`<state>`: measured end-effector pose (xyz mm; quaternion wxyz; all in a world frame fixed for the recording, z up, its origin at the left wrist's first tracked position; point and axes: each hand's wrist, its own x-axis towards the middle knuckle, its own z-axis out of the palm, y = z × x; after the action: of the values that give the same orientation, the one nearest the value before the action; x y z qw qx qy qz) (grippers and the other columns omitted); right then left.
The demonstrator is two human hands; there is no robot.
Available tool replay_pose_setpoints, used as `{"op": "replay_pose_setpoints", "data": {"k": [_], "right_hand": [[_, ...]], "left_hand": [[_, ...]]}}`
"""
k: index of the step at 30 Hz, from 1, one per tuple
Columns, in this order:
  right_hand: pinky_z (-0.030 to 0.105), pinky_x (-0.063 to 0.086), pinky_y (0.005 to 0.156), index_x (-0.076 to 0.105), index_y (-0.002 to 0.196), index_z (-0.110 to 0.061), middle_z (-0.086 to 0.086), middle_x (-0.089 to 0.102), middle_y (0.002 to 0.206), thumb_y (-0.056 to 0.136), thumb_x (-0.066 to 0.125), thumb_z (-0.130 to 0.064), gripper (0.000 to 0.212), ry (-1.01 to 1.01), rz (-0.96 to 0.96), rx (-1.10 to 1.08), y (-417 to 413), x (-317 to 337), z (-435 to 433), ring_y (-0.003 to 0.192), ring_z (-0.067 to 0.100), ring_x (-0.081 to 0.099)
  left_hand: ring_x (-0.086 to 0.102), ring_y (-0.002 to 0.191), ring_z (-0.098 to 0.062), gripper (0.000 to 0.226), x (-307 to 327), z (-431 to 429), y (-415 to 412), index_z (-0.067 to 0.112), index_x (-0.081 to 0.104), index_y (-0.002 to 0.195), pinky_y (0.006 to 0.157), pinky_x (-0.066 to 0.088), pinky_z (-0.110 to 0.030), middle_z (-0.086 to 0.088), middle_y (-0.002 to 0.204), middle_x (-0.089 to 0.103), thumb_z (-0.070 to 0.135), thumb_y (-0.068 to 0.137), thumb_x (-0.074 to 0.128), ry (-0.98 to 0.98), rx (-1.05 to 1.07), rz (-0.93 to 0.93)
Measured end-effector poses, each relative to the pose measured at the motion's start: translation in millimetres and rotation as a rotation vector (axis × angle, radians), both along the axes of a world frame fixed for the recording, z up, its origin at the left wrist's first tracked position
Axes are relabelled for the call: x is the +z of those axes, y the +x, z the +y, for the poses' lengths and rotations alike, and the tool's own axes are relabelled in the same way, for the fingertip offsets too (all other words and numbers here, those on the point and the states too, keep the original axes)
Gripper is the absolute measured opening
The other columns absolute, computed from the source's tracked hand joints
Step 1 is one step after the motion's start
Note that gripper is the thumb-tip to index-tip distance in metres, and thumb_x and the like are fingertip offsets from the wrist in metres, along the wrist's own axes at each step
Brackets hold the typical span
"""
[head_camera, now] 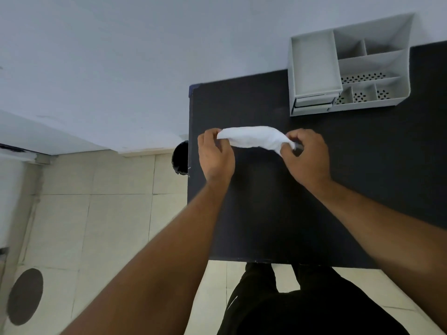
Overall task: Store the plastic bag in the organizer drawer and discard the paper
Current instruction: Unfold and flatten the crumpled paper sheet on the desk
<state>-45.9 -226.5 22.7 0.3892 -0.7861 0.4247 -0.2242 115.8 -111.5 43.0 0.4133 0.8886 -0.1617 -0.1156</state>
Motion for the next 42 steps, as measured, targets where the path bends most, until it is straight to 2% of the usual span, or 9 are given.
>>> {"op": "replay_pose_setpoints", "data": {"k": [8,11,16,20,22,24,27,32,42], "right_hand": [[0.040,0.041,0.101,0.071,0.095,-0.026,-0.007,0.062,0.112,0.078,0.066,-0.020,0.019,-0.167,0.406,0.475,-50,-39,33,0.118,0.019,0.054],[0.043,0.041,0.103,0.071,0.099,-0.027,-0.003,0.062,0.123,0.072,0.067,-0.027,0.027,-0.167,0.463,0.578,-69,-54,48,0.123,0.022,0.055],[0.044,0.047,0.099,0.067,0.111,-0.022,0.000,0.061,0.121,0.084,0.067,-0.029,0.028,-0.115,0.386,0.380,-57,-54,52,0.118,0.025,0.056],[0.042,0.049,0.095,0.058,0.128,-0.021,0.005,0.054,0.132,0.091,0.062,-0.032,0.039,0.046,0.375,0.150,-30,-54,43,0.114,0.027,0.056],[0.038,0.050,0.093,0.052,0.135,-0.022,0.006,0.049,0.138,0.091,0.061,-0.030,0.045,0.222,0.368,0.047,-21,-54,37,0.113,0.025,0.057],[0.036,0.049,0.091,0.048,0.139,-0.022,0.008,0.050,0.137,0.090,0.063,-0.024,0.051,0.359,0.346,-0.055,-16,-54,31,0.111,0.024,0.058],[0.042,0.054,0.090,0.044,0.141,-0.022,0.007,0.061,0.121,0.087,0.068,-0.021,0.059,0.488,0.324,-0.134,-16,-51,23,0.107,0.025,0.062],[0.032,0.047,0.075,0.043,0.141,-0.021,-0.006,0.062,0.084,0.086,0.073,-0.017,0.063,0.631,0.309,-0.208,-25,-46,18,0.087,0.019,0.062],[0.034,0.060,0.072,0.065,0.119,-0.020,0.002,0.072,0.091,0.083,0.077,-0.011,0.039,0.801,0.122,-0.418,-45,-40,33,0.075,0.015,0.070]], "left_hand": [[0.054,0.091,-0.016,0.031,-42,78,-27,0.015,0.064,0.088,0.072,0.046,-0.033,0.002,0.099,0.059,0.029,0.088,0.036,0.265,-0.230,-0.001],[0.058,0.096,-0.018,0.030,-53,88,-35,0.021,0.063,0.097,0.080,0.053,-0.036,0.002,0.108,0.061,0.040,0.095,0.040,0.425,-0.237,0.078],[0.055,0.122,-0.024,0.060,-49,60,-33,0.027,0.034,0.147,0.100,0.051,-0.049,0.000,0.139,0.048,0.040,0.093,0.055,0.400,-0.186,0.383],[0.042,0.141,-0.030,0.076,-46,26,-23,0.017,0.022,0.158,0.110,0.044,-0.051,-0.007,0.156,0.041,0.042,0.096,0.058,0.411,-0.108,0.401],[0.057,0.125,-0.030,0.060,-47,16,-15,0.013,0.040,0.148,0.098,0.054,-0.046,-0.009,0.144,0.053,0.035,0.096,0.059,0.445,-0.058,0.487],[0.063,0.078,-0.020,0.014,-48,12,-11,0.011,0.062,0.101,0.065,0.054,-0.031,-0.005,0.102,0.067,0.022,0.095,0.056,0.453,-0.026,0.540],[0.043,0.051,-0.015,0.036,-53,14,-9,0.017,0.041,0.063,0.049,0.037,-0.023,0.002,0.065,0.049,0.018,0.097,0.054,0.494,-0.008,0.474],[0.057,0.062,-0.009,0.023,-49,18,-10,0.016,0.064,0.080,0.054,0.043,-0.021,0.006,0.073,0.063,0.032,0.097,0.067,0.311,0.091,0.428],[0.060,0.071,-0.006,0.023,-24,14,-11,0.012,0.068,0.094,0.059,0.044,-0.019,0.007,0.082,0.066,0.035,0.095,0.070,0.146,0.161,0.402]]}}
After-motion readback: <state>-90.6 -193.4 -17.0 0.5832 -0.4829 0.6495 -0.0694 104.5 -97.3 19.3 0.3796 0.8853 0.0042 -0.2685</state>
